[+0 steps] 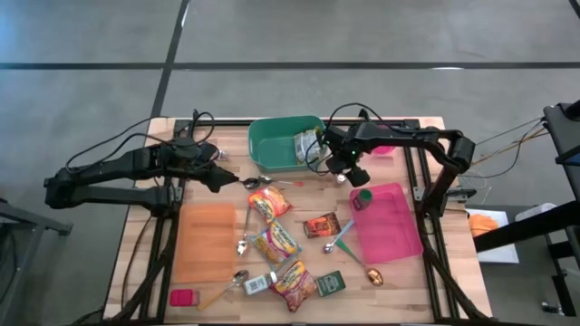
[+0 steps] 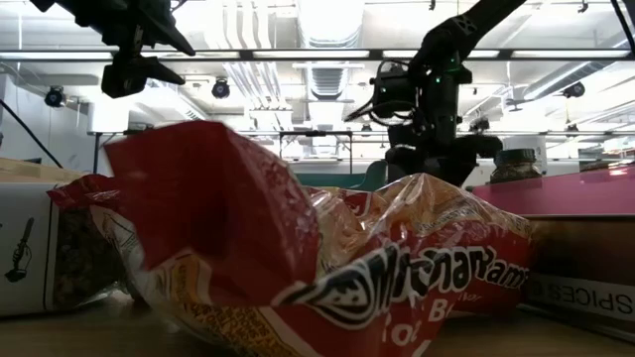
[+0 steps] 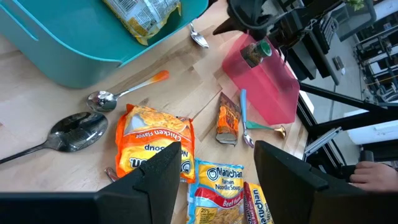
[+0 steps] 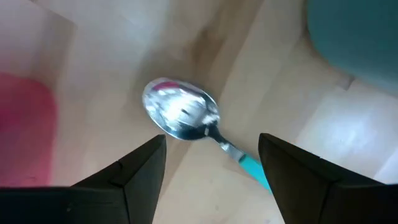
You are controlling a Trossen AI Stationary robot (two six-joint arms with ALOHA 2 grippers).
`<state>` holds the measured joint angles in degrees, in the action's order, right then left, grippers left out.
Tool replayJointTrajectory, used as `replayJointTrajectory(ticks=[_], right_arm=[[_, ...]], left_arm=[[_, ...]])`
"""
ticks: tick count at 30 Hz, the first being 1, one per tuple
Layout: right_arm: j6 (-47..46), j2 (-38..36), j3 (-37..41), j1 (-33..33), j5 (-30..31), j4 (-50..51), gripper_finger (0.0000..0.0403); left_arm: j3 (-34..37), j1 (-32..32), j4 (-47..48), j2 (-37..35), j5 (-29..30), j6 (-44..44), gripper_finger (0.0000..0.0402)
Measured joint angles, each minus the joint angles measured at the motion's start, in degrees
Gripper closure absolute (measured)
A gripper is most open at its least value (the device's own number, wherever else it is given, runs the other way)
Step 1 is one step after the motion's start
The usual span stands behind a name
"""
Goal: Pick & Place Food Item
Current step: Put the light green spoon into the orange bin
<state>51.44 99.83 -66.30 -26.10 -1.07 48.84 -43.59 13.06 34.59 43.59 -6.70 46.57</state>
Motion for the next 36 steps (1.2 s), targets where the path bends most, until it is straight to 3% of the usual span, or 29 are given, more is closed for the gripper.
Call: replayJointTrajectory(ticks=[4,18,27,36], right_arm=[[-0.8,0.0,1.4,0.0,2.7,-2.9,0.0149],[-1.7,0.9,4.7,0.0,3.0,-7.1,0.0149],[-6.3,8.0,-0.5,-0.1,5.8,-2.5,0.0149],[-7.7,9.3,-1.8,-1.3,5.0,2.4,0.0149]], left_arm=[[0.0,0.0,0.0,0.0,0.0,0.0,0.0197],[0.0,0.0,0.0,0.0,0.0,0.0,0.0197],[0.0,-0.2,0.0,0.0,-0.8,0.5,0.0197],[0.0,-1.0,0.0,0.0,-0.9,0.5,0.0197]])
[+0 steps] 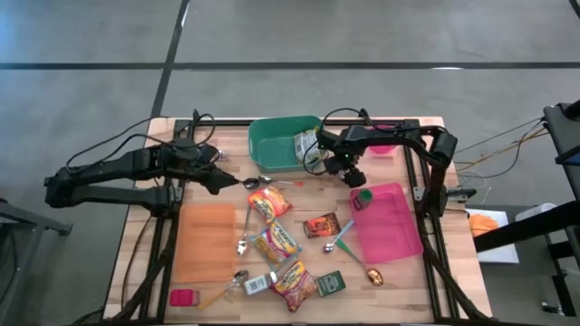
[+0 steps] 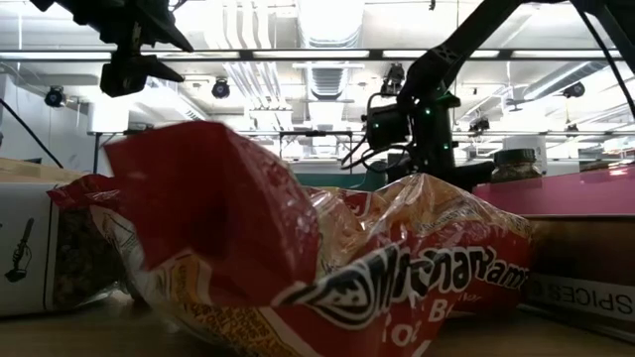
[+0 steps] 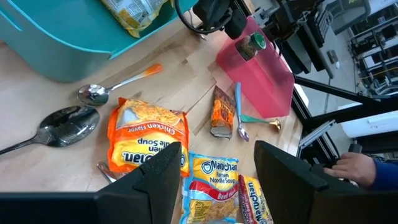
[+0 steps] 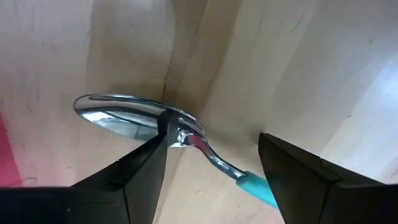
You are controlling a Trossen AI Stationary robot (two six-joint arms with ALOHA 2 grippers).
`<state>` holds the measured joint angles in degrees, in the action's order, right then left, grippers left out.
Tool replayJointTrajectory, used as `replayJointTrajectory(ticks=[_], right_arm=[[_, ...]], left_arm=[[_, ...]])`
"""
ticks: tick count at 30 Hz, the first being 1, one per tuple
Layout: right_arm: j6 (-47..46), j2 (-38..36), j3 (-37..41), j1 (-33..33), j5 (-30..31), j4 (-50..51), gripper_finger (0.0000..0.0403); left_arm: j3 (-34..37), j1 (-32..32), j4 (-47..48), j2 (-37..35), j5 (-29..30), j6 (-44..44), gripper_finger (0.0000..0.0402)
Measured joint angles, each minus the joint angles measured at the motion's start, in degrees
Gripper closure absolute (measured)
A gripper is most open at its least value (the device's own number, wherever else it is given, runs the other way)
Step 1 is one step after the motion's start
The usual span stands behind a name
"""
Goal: Pick & Place Food Item
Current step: Put the light green spoon into the orange bin
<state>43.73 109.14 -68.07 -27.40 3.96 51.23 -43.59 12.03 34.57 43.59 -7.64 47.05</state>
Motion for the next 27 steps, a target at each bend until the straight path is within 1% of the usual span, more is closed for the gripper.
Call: replayJointTrajectory(ticks=[2,4,6,12,16,19,22,25,27], right_arm=[[-0.2,0.0,0.1,0.0,0.0,0.3,0.0152],[-0.3,-0.1,0.2,0.0,0.0,0.7,0.0166],[-0.3,-0.1,0.2,0.0,0.0,1.0,0.0190],[-2.5,-0.2,0.0,0.0,0.1,1.6,0.0281],[-3.3,-0.4,-0.9,0.0,0.0,2.4,0.0319],[-3.7,-0.5,-1.6,0.0,-0.7,3.5,0.0333],[-5.0,-0.5,-2.0,0.0,-0.8,3.5,0.0336],[-5.6,-0.5,-2.3,0.0,-1.2,4.8,0.0327],[-5.1,-0.5,-2.7,0.0,-1.7,6.0,0.0310]], left_arm=[[0.0,0.0,0.0,0.0,0.0,0.0,0.0197],[0.0,0.0,0.0,0.0,0.0,0.0,0.0197],[0.0,0.0,0.0,0.0,0.0,0.0,0.0197],[0.0,0.0,0.0,0.0,0.0,0.4,0.0197],[0.0,0.0,0.0,0.0,0.0,0.8,0.0197],[0.0,0.0,0.0,0.0,0.0,0.9,0.0197],[0.0,0.0,0.0,0.0,0.0,1.2,0.0197],[0.0,0.0,0.0,0.0,0.0,1.2,0.0197],[0.0,0.0,0.0,0.0,0.0,1.2,0.0197]])
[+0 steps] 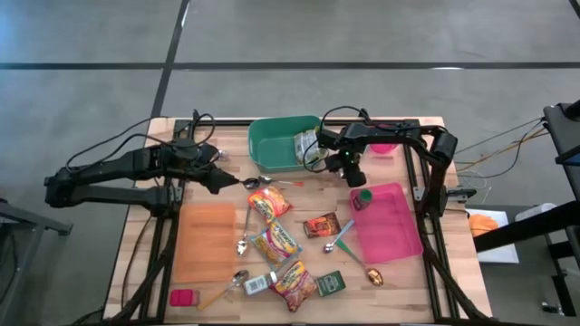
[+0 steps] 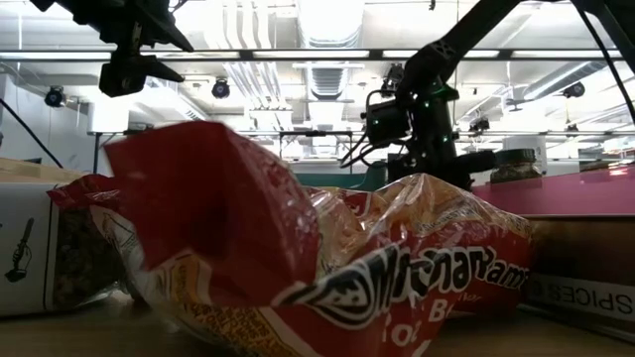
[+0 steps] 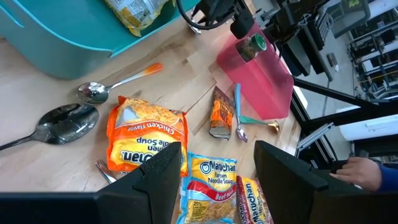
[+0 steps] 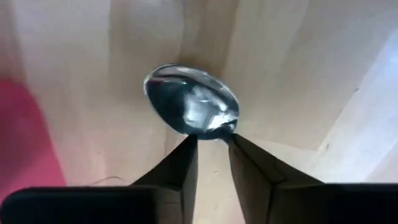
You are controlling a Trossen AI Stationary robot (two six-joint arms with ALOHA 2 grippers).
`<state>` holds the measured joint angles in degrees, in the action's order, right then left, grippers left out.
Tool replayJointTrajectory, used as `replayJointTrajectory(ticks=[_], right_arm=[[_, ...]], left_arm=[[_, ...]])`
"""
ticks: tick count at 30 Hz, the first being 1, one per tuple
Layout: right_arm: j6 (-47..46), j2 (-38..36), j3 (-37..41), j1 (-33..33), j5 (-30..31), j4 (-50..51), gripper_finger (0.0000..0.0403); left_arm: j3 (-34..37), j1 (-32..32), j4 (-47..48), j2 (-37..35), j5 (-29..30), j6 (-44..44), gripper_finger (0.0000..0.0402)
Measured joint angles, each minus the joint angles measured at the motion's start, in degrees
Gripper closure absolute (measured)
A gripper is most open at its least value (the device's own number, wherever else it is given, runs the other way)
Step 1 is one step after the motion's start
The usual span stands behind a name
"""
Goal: Pick & Place Food Item
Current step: Put the light green spoon into the orange bin
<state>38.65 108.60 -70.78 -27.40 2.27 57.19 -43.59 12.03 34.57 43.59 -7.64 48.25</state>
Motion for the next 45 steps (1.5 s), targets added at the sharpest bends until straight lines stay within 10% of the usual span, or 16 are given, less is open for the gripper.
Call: replayJointTrajectory(ticks=[15,45], right_arm=[[8.4,-0.1,0.0,-0.6,4.6,1.1,0.0174],[1.6,4.0,-1.0,-1.4,8.3,1.6,0.0385]], left_arm=[[0.0,-0.3,0.0,0.0,0.0,0.0,0.0197],[0.0,-1.6,0.0,0.0,0.0,1.7,0.0197]])
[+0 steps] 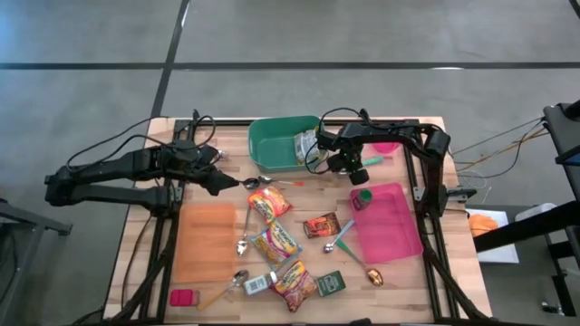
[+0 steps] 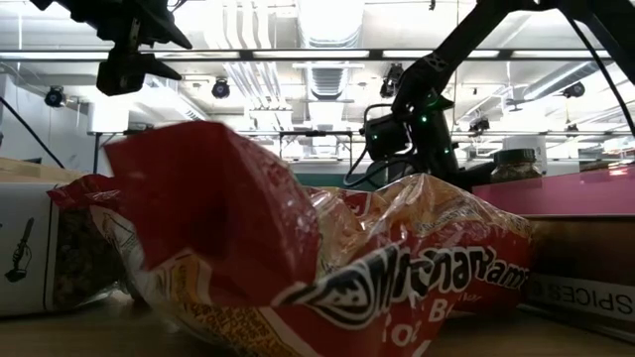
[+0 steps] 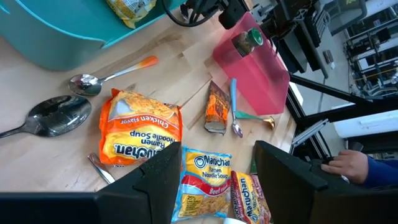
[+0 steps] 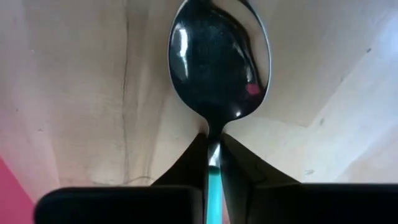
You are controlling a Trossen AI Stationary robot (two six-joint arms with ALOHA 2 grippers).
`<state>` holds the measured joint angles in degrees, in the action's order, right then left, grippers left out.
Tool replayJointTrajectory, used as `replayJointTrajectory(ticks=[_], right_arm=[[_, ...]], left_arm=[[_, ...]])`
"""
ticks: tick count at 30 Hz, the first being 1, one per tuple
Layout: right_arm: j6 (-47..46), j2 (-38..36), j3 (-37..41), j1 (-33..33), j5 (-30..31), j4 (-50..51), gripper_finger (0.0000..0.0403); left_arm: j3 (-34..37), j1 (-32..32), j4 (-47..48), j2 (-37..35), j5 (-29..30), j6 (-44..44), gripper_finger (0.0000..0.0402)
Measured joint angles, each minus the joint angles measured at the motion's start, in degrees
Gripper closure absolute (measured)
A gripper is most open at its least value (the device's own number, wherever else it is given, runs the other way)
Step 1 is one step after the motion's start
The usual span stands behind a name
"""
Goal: Pick & Place Food Item
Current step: Put the light green spoon into the orange bin
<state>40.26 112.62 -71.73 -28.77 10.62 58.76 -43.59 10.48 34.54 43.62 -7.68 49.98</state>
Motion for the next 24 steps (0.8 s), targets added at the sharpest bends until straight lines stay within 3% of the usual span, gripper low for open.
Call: replayJointTrajectory(ticks=[4,10,16,24], right_arm=[[-2.8,0.0,-0.2,0.0,-0.6,1.9,0.0390],[-10.1,-2.7,-0.1,0.1,-7.9,5.0,0.0392],[-18.1,-8.9,-0.1,0.5,-15.0,5.1,0.0392],[-26.7,-19.7,0.0,1.6,-18.2,4.9,0.0393]], left_arm=[[0.0,0.0,0.0,0.0,0.0,0.0,0.0197],[0.0,0.0,0.0,0.0,0.0,0.0,0.0197],[0.0,0.0,0.0,0.0,0.0,0.0,0.0197],[0.0,-0.1,-0.2,0.0,0.6,-0.2,0.0197]])
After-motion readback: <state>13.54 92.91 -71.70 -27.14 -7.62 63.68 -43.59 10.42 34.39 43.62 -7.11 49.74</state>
